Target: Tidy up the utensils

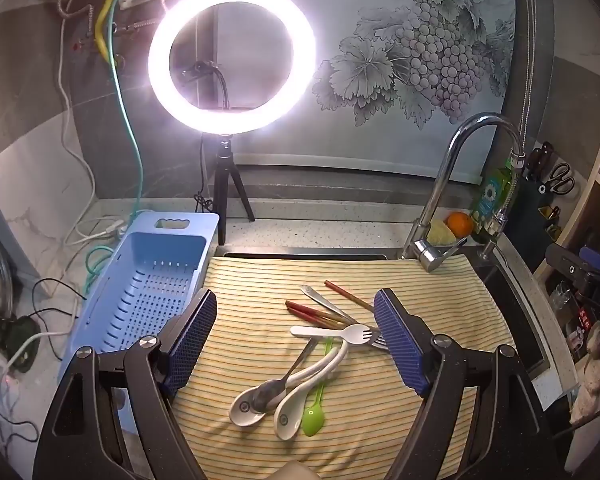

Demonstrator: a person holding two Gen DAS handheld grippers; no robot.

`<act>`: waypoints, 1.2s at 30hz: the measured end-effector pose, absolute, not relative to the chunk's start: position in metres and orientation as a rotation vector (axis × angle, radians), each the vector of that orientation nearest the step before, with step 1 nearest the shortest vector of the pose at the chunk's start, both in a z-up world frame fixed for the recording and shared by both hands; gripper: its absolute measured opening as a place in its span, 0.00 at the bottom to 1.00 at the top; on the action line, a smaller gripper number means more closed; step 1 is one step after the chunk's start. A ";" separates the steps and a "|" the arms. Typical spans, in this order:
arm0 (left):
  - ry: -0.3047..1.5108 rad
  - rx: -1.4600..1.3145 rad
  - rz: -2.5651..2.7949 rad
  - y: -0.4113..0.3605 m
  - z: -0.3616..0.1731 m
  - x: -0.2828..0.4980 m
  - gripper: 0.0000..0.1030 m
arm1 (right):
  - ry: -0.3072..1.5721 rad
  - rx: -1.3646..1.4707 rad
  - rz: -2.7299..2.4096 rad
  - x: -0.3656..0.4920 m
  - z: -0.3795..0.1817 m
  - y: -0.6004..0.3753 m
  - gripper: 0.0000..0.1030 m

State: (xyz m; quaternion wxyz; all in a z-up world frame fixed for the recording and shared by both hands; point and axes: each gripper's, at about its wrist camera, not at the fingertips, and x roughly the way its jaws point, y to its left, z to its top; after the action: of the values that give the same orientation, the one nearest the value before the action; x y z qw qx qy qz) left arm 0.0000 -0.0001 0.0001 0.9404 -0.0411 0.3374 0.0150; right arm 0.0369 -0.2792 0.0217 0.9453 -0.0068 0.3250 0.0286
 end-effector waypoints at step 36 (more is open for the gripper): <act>0.695 -0.082 0.022 -0.008 0.001 0.006 0.79 | 0.675 -0.008 0.059 0.041 0.020 -0.278 0.99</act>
State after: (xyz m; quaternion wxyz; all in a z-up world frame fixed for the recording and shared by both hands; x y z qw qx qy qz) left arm 0.0057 -0.0076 0.0008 0.9393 -0.0403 0.3406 0.0110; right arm 0.0413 -0.2779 0.0197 0.9432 -0.0040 0.3309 0.0288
